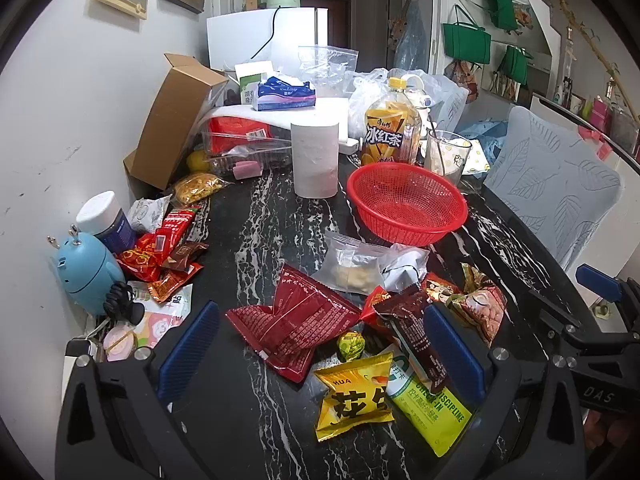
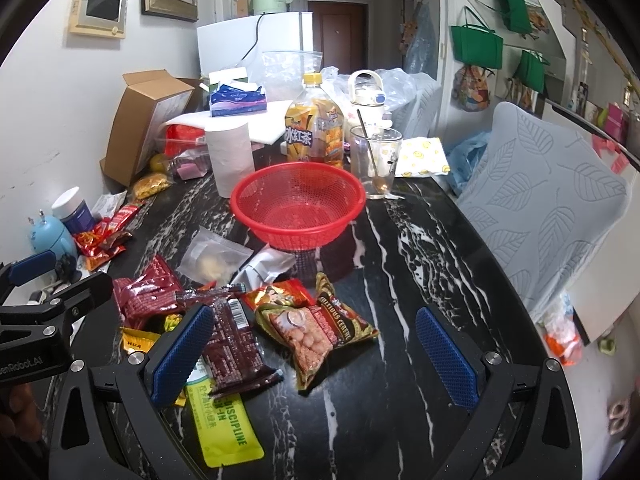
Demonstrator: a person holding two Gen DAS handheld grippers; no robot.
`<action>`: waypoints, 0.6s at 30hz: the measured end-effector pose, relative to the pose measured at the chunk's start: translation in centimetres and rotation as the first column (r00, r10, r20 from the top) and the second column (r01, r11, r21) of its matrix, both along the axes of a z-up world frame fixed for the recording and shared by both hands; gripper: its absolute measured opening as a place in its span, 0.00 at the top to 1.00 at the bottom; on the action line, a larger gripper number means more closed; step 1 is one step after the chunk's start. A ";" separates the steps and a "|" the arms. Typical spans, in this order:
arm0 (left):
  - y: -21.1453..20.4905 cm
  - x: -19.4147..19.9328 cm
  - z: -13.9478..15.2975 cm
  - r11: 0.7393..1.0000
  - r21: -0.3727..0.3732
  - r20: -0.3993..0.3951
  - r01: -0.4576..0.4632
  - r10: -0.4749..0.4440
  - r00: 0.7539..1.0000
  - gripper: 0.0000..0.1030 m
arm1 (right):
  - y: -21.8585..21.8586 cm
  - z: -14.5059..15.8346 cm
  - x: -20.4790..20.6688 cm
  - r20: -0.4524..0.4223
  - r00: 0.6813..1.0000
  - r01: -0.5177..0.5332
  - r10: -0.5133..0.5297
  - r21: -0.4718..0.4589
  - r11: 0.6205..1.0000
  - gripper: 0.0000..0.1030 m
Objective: Organize snacks
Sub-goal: 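Move both tools toward the snack packets on the table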
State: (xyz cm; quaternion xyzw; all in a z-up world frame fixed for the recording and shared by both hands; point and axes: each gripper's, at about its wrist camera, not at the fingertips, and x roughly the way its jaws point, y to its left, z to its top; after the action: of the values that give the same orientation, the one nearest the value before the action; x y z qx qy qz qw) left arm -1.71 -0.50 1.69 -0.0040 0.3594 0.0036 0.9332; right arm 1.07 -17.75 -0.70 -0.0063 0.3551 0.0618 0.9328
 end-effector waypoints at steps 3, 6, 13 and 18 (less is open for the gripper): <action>0.1 -0.1 -0.4 1.000 -0.011 -0.020 -0.001 0.000 1.000 0.00 | 0.1 0.2 -0.4 0.007 1.000 -0.003 0.003 0.002 1.000 0.00; 0.4 -0.4 -0.3 1.000 -0.018 -0.019 -0.006 0.005 1.000 0.00 | 0.1 0.2 -0.8 0.014 1.000 -0.008 0.008 0.006 1.000 0.00; 0.6 -1.6 -0.6 1.000 0.003 -0.024 -0.018 0.018 1.000 0.00 | 0.2 0.1 -1.9 0.019 0.999 -0.032 0.032 0.021 0.999 0.00; 0.7 -2.9 -1.0 0.999 0.044 -0.053 -0.032 0.035 0.998 0.00 | 0.5 -0.4 -2.8 0.010 0.998 -0.067 0.067 0.037 0.997 0.00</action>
State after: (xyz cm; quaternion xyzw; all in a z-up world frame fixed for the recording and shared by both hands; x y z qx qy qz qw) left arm -4.65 0.23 0.65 0.0101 0.3843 0.0271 0.9228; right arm -1.77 -17.22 -1.09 -0.0009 0.3492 0.0996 0.9317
